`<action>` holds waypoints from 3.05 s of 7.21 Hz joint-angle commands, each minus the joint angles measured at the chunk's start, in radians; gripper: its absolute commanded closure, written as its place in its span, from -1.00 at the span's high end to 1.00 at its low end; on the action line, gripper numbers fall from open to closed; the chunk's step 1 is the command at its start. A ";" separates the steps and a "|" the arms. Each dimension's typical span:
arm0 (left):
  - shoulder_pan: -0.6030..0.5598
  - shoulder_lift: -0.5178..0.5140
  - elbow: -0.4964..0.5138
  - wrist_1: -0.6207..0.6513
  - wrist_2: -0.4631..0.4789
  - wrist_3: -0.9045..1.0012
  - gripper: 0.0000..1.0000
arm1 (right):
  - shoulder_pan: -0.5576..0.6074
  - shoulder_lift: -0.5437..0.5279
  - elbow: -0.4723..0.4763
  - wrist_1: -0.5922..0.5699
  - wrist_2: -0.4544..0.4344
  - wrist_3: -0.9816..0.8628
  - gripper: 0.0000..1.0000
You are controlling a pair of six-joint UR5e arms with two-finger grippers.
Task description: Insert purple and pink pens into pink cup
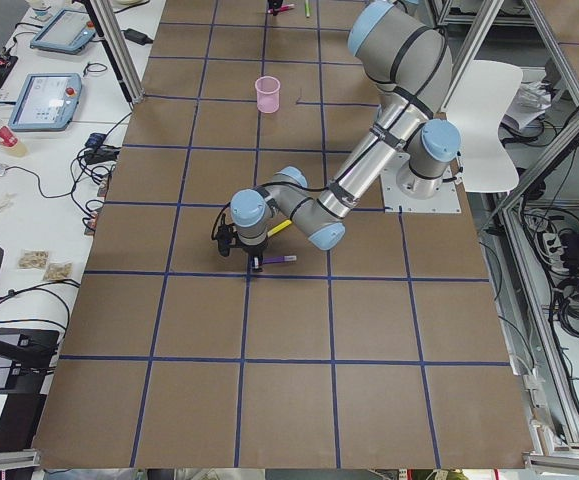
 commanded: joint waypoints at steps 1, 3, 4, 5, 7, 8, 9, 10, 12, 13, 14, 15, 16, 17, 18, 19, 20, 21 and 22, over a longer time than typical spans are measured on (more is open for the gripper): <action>0.000 0.001 0.001 0.002 -0.004 0.005 -1.00 | 0.002 0.000 -0.029 0.003 -0.010 0.014 -0.94; -0.006 0.022 0.013 -0.001 -0.004 0.002 -1.00 | 0.014 -0.007 -0.033 0.007 -0.017 0.020 -1.00; -0.018 0.040 0.016 -0.004 -0.003 0.000 -1.00 | 0.027 -0.035 -0.033 0.013 0.002 0.054 -1.00; -0.037 0.069 0.018 -0.015 0.000 -0.003 -1.00 | 0.076 -0.102 -0.030 0.021 0.066 0.091 -1.00; -0.085 0.161 0.035 -0.074 -0.004 -0.006 -1.00 | 0.197 -0.260 0.010 0.059 0.179 0.117 -1.00; -0.134 0.207 0.071 -0.169 -0.004 -0.035 -1.00 | 0.228 -0.344 0.032 0.065 0.289 0.198 -1.00; -0.170 0.241 0.110 -0.235 -0.004 -0.055 -1.00 | 0.306 -0.396 0.039 0.066 0.362 0.280 -1.00; -0.228 0.286 0.145 -0.310 -0.004 -0.093 -1.00 | 0.430 -0.421 0.039 0.046 0.368 0.401 -1.00; -0.357 0.358 0.180 -0.429 -0.004 -0.327 -1.00 | 0.677 -0.415 0.043 -0.163 0.361 0.650 -1.00; -0.421 0.389 0.180 -0.443 0.000 -0.422 -1.00 | 0.784 -0.396 0.041 -0.225 0.353 0.740 -1.00; -0.482 0.416 0.180 -0.463 0.007 -0.517 -1.00 | 0.867 -0.356 0.041 -0.361 0.352 0.808 -1.00; -0.524 0.430 0.180 -0.486 0.008 -0.565 -1.00 | 0.902 -0.299 0.043 -0.467 0.323 0.842 -1.00; -0.543 0.439 0.180 -0.487 0.008 -0.595 -1.00 | 0.917 -0.212 0.041 -0.588 0.322 0.852 -1.00; -0.543 0.438 0.179 -0.488 0.008 -0.595 -1.00 | 0.963 -0.143 0.038 -0.719 0.321 0.923 -1.00; -0.543 0.439 0.179 -0.489 0.008 -0.595 -1.00 | 0.983 -0.107 0.038 -0.743 0.309 0.944 -1.00; -0.543 0.438 0.179 -0.489 0.008 -0.595 -1.00 | 0.985 -0.089 0.039 -0.753 0.306 0.942 -1.00; -0.543 0.438 0.179 -0.489 0.010 -0.595 -1.00 | 0.985 -0.079 0.039 -0.755 0.306 0.936 -1.00; -0.543 0.438 0.179 -0.489 0.010 -0.595 -1.00 | 0.983 -0.067 0.039 -0.779 0.295 0.936 -1.00; -0.543 0.438 0.179 -0.488 0.010 -0.595 -1.00 | 0.985 -0.052 0.043 -0.796 0.284 0.938 -1.00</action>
